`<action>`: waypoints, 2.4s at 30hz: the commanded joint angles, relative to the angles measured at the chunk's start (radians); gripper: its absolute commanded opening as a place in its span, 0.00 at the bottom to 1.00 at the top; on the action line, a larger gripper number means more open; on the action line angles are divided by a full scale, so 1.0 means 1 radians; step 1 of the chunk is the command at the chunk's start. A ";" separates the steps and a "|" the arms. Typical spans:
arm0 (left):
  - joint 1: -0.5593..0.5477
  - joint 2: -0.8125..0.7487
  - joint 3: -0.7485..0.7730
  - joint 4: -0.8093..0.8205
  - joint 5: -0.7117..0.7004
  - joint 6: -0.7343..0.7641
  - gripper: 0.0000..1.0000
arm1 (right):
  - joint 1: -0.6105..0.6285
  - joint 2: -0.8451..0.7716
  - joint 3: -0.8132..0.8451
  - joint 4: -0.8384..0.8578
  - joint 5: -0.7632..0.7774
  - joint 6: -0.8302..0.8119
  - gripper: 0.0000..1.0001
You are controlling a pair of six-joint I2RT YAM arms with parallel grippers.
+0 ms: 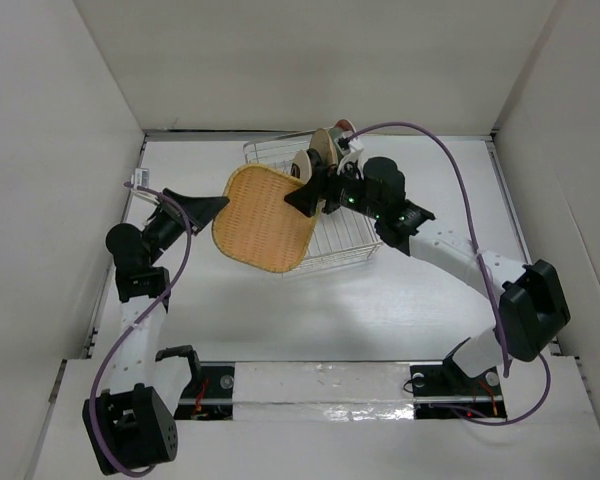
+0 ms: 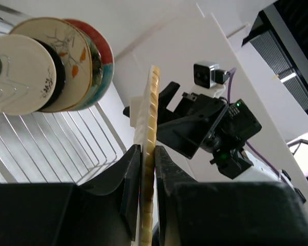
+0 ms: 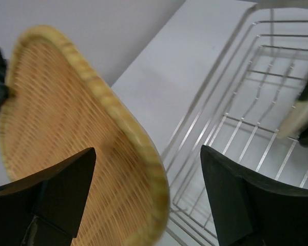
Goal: Load the plates into the dish rack
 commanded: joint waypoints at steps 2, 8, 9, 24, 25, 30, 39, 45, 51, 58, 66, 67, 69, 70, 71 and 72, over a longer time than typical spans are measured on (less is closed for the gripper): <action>-0.006 0.007 -0.001 0.207 0.065 -0.075 0.00 | 0.003 0.017 -0.028 0.227 -0.194 0.041 0.78; -0.015 0.007 -0.002 0.191 0.088 -0.063 0.00 | -0.006 0.057 -0.043 0.306 -0.349 0.059 0.17; -0.015 0.002 -0.001 0.166 0.084 -0.046 0.00 | -0.006 0.056 -0.051 0.316 -0.363 0.061 0.13; -0.015 -0.087 0.169 -0.416 -0.159 0.418 0.63 | -0.094 -0.082 -0.011 0.143 -0.231 0.015 0.00; -0.015 -0.087 0.194 -0.459 -0.201 0.476 0.65 | -0.107 -0.087 -0.001 0.132 -0.193 0.015 0.00; -0.015 -0.070 0.237 -0.497 -0.222 0.497 0.66 | -0.126 -0.052 0.073 0.071 -0.142 0.001 0.00; -0.190 -0.067 0.271 -0.570 -0.291 0.595 0.45 | -0.031 0.059 0.392 -0.160 0.463 -0.218 0.00; -0.446 -0.133 0.338 -0.738 -0.541 0.771 0.37 | 0.046 0.230 0.600 -0.272 0.809 -0.359 0.00; -0.446 -0.219 0.245 -0.739 -0.578 0.819 0.35 | 0.090 0.378 0.743 -0.312 0.955 -0.439 0.00; -0.446 -0.262 0.232 -0.796 -0.643 0.862 0.36 | 0.109 0.496 0.858 -0.335 1.033 -0.511 0.00; -0.446 -0.271 0.234 -0.804 -0.648 0.863 0.40 | 0.109 0.562 0.853 -0.310 1.038 -0.505 0.00; -0.446 -0.271 0.234 -0.804 -0.651 0.865 0.41 | 0.109 0.566 0.845 -0.299 1.033 -0.505 0.00; -0.446 -0.268 0.234 -0.802 -0.650 0.863 0.41 | 0.109 0.580 0.839 -0.271 1.025 -0.505 0.00; -0.446 -0.268 0.232 -0.800 -0.645 0.863 0.41 | 0.109 0.583 0.826 -0.253 1.024 -0.508 0.00; -0.446 -0.266 0.232 -0.800 -0.645 0.863 0.41 | 0.109 0.589 0.817 -0.228 1.024 -0.516 0.00; -0.446 -0.263 0.232 -0.800 -0.645 0.863 0.41 | 0.109 0.594 0.813 -0.207 1.022 -0.519 0.00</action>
